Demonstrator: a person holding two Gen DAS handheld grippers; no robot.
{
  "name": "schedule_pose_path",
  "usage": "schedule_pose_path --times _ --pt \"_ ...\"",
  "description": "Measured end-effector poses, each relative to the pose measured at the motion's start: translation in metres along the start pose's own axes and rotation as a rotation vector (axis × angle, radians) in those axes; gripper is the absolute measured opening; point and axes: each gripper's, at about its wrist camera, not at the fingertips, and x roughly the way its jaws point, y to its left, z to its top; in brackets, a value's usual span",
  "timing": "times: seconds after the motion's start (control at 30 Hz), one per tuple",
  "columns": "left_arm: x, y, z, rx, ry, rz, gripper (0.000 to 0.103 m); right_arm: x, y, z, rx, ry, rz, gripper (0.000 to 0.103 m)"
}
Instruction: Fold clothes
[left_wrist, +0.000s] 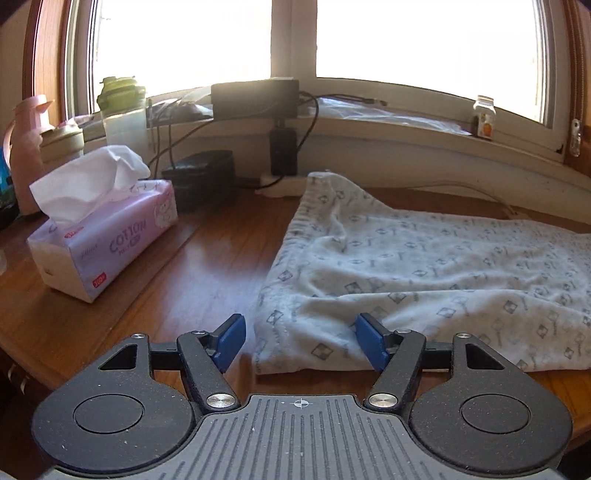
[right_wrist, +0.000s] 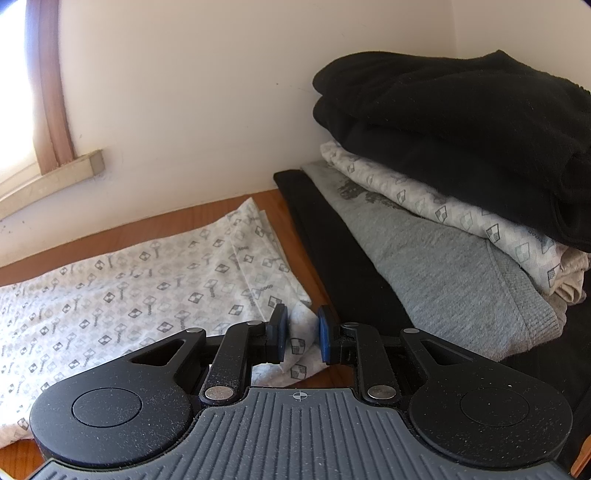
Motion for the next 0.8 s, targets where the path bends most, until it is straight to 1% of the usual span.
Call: schedule_pose_path --times 0.03,0.07,0.1,0.17,0.2,0.27,0.3,0.37,0.4,0.43,0.47,0.53,0.6,0.73,0.77,0.8 --pt "0.001 0.003 -0.001 -0.009 -0.003 -0.017 0.060 0.000 0.000 0.000 0.001 0.000 0.000 0.020" --pt "0.000 0.005 -0.002 -0.019 -0.009 -0.040 0.042 0.000 0.000 0.000 0.001 0.000 0.000 0.020" --pt "-0.002 0.006 -0.003 -0.016 -0.012 -0.053 0.029 0.000 0.000 0.000 0.001 0.000 0.000 0.020" --pt "-0.007 0.003 -0.002 0.030 -0.003 -0.054 0.017 0.000 0.001 0.000 0.002 0.000 0.001 0.020" --pt "-0.010 0.004 -0.001 0.051 0.002 -0.049 0.017 0.000 0.001 0.000 0.002 0.000 0.002 0.020" --pt "-0.014 0.010 -0.001 0.058 0.004 -0.031 0.017 0.000 0.001 0.000 0.003 0.000 0.003 0.020" --pt "-0.015 0.012 0.000 0.053 0.008 -0.027 0.020 0.000 0.001 0.000 0.003 0.000 0.003 0.020" --pt "-0.018 0.014 0.003 0.035 0.011 0.011 0.033 -0.001 0.001 0.000 0.004 0.000 0.001 0.020" --pt "-0.020 0.014 0.005 0.026 0.010 0.034 0.048 -0.001 0.001 0.000 0.005 0.000 0.001 0.020" --pt "-0.022 0.013 0.007 0.021 0.001 0.055 0.052 -0.001 0.001 0.000 0.004 0.000 0.001 0.020" --pt "-0.023 0.010 0.010 0.019 -0.013 0.059 0.055 -0.001 0.001 0.000 0.003 0.000 0.001 0.020" --pt "-0.023 0.004 0.019 0.012 -0.043 0.045 0.062 0.000 0.001 0.000 0.001 0.000 0.001 0.020" --pt "-0.017 -0.007 0.030 0.020 -0.064 0.012 0.063 0.000 0.001 0.000 -0.001 0.000 0.000 0.020" --pt "0.014 -0.037 0.053 0.097 -0.068 -0.071 0.063 0.000 0.000 0.000 0.004 0.000 0.005 0.020" --pt "0.026 -0.043 0.058 0.115 -0.056 -0.091 0.060 0.000 0.000 0.000 0.005 0.001 0.006 0.020" --pt "0.039 -0.046 0.062 0.123 -0.033 -0.102 0.052 0.000 0.000 0.000 0.006 0.001 0.007 0.020"
